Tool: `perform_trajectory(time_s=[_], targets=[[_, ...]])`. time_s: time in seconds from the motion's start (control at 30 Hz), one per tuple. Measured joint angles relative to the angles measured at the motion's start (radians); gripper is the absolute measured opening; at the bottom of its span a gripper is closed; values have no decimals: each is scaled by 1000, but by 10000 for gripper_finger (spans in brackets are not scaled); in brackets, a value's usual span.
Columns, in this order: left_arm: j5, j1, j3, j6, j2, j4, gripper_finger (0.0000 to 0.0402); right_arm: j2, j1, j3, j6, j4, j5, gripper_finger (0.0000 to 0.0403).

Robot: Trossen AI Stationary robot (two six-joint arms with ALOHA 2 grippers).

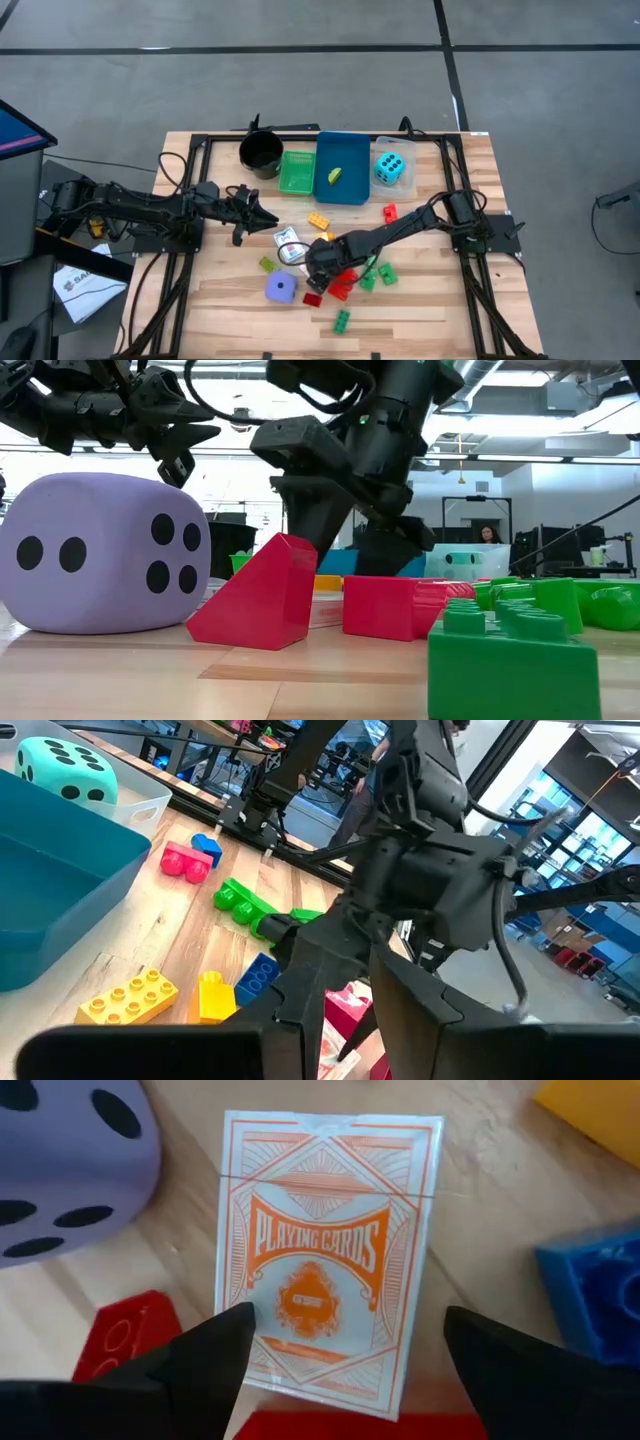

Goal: Pick & Place Toys
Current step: Adjust the deck of cards, then put the large stud yellow game piece into the green bin

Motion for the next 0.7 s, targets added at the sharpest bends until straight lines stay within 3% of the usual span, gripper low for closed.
perform_trajectory(time_s=[0.17, 0.4, 0.7], targets=[[0, 0, 0, 0, 0, 0, 76, 8, 1, 2, -35, 108, -18, 313], [0, 0, 0, 1, 0, 0, 76, 15, 5, 1, -116, 352, -224, 280], [0, 0, 0, 2, 0, 0, 76, 14, 14, 1, -167, 385, -191, 184]])
